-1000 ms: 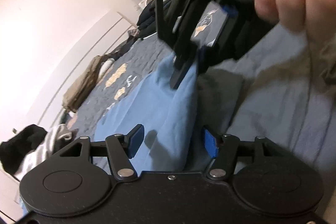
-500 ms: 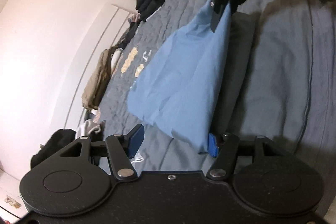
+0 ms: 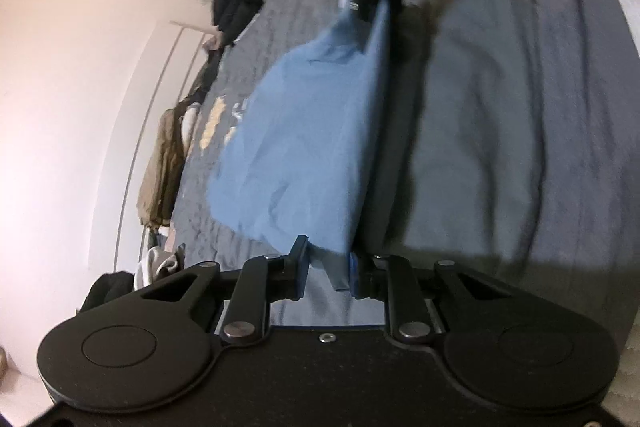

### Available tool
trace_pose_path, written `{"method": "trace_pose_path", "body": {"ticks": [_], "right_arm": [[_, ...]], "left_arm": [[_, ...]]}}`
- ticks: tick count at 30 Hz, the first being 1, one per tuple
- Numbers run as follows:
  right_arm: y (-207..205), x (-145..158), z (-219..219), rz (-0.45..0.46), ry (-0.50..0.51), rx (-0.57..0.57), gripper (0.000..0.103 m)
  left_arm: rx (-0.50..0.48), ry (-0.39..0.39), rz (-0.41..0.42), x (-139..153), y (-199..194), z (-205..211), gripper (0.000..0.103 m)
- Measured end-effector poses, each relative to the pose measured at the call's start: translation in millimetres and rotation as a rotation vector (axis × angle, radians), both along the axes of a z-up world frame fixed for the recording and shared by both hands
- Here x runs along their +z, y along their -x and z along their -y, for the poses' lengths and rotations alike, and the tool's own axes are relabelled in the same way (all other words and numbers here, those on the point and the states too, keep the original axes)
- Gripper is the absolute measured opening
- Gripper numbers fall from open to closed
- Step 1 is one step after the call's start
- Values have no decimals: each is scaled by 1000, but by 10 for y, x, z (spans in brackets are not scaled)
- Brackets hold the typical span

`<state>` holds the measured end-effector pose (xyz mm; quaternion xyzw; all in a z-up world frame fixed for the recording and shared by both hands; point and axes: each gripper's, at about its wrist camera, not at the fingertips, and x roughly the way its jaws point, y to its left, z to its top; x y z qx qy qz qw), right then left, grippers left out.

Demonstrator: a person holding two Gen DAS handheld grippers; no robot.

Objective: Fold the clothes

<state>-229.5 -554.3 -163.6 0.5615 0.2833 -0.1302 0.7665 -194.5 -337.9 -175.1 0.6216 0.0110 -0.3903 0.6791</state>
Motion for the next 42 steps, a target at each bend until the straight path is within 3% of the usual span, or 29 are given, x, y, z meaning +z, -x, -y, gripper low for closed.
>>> {"method": "trace_pose_path", "body": {"ticks": [3, 10, 14, 17, 20, 23, 33, 38, 42], "right_arm": [[4, -23, 23, -4, -7, 7, 3], [8, -60, 12, -16, 7, 2, 3], [-11, -67, -7, -29, 17, 1, 3], [-15, -33, 1, -37, 22, 12, 5], [-2, 89, -18, -67, 72, 32, 8], [48, 229, 14, -79, 121, 44, 10], [215, 695, 118, -117, 287, 88, 12], [126, 922, 90, -92, 357, 141, 12], [-155, 1045, -39, -61, 436, 236, 24]], "left_arm": [[-15, -12, 3, -65, 16, -34, 20], [-14, 18, -98, 148, 26, -128, 20], [8, 6, -192, 301, 0, -178, 22], [30, 31, -316, 445, -43, -273, 22], [64, 126, -467, 626, -148, -361, 25], [111, 247, -594, 785, -316, -422, 47], [300, 597, -853, 1110, -913, -493, 48], [341, 653, -905, 1160, -1013, -452, 50], [349, 664, -942, 1141, -1016, -447, 50]]}}
